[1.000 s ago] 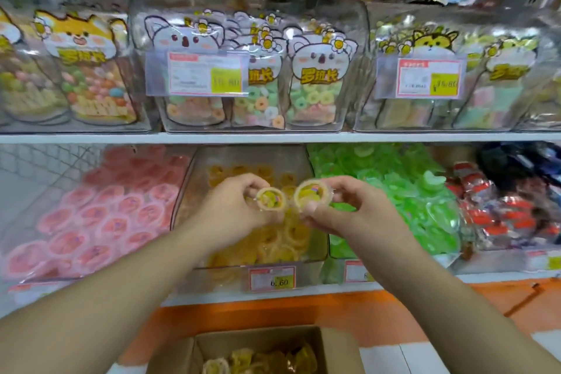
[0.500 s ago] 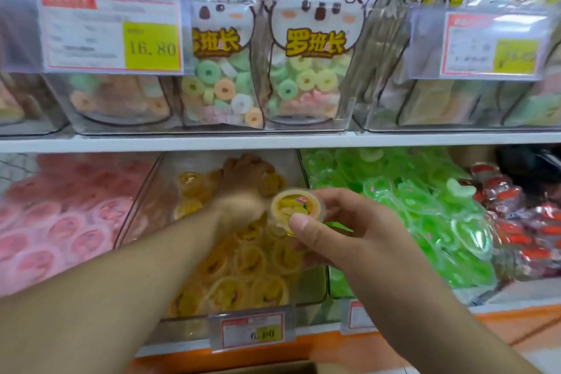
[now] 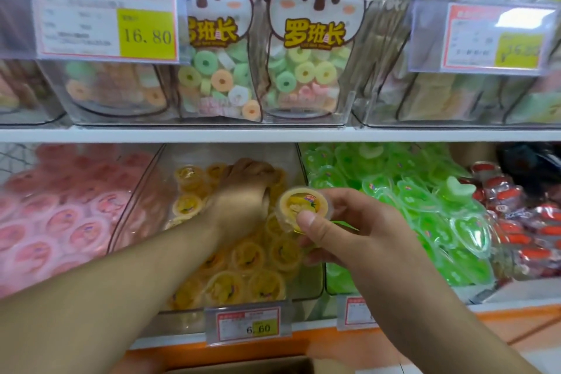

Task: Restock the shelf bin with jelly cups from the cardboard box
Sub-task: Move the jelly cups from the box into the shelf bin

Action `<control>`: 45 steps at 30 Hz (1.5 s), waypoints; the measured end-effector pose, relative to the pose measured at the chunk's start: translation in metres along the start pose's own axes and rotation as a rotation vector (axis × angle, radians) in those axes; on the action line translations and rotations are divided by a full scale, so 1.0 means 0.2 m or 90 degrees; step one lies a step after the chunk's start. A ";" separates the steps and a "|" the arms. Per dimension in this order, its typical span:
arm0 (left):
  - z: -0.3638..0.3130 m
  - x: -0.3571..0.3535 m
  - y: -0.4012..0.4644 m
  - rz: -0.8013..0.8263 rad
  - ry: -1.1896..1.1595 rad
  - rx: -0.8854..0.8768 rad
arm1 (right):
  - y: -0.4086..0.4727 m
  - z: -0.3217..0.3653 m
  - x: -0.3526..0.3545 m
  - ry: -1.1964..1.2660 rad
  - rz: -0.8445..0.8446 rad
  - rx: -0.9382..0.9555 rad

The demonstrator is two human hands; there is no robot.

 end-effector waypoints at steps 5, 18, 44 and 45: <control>-0.04 0.00 -0.01 0.063 0.049 0.011 | 0.00 0.00 0.00 -0.005 -0.003 0.002; -0.08 0.24 -0.17 -0.049 -0.400 0.074 | 0.00 0.02 -0.03 -0.015 -0.018 0.010; -0.05 0.26 -0.23 -0.026 -0.285 0.196 | -0.03 0.07 -0.07 -0.703 -0.060 0.277; -0.05 0.22 -0.19 -0.020 -0.274 0.188 | -0.03 0.05 -0.07 -0.734 -0.050 0.302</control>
Point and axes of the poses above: each hand's wrist, its own y-axis towards the middle knuckle, its own x-axis out of the back of the hand, z = x × y, the point moved 4 cm from there along y, towards the middle knuckle, and after that the axes turned 6 degrees about -y, right-handed, at the moved point
